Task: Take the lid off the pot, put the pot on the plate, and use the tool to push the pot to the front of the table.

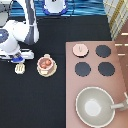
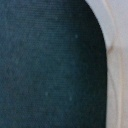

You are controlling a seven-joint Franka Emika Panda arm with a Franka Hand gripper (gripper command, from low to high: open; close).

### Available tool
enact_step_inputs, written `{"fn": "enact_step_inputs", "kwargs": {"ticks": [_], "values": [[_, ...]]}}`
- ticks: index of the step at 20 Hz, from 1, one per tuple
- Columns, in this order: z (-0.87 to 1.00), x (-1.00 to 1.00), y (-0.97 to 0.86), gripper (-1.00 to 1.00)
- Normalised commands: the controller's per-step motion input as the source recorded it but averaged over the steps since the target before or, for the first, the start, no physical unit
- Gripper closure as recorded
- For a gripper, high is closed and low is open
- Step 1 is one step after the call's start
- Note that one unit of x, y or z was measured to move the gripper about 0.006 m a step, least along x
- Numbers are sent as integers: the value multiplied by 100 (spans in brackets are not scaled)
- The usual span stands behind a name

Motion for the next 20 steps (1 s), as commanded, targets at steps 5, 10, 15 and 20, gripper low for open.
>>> {"fn": "enact_step_inputs", "kwargs": {"ticks": [5,10,15,20], "values": [[-19,-38,2,100],[0,-39,4,100],[26,-72,3,100],[68,-80,12,100]]}}
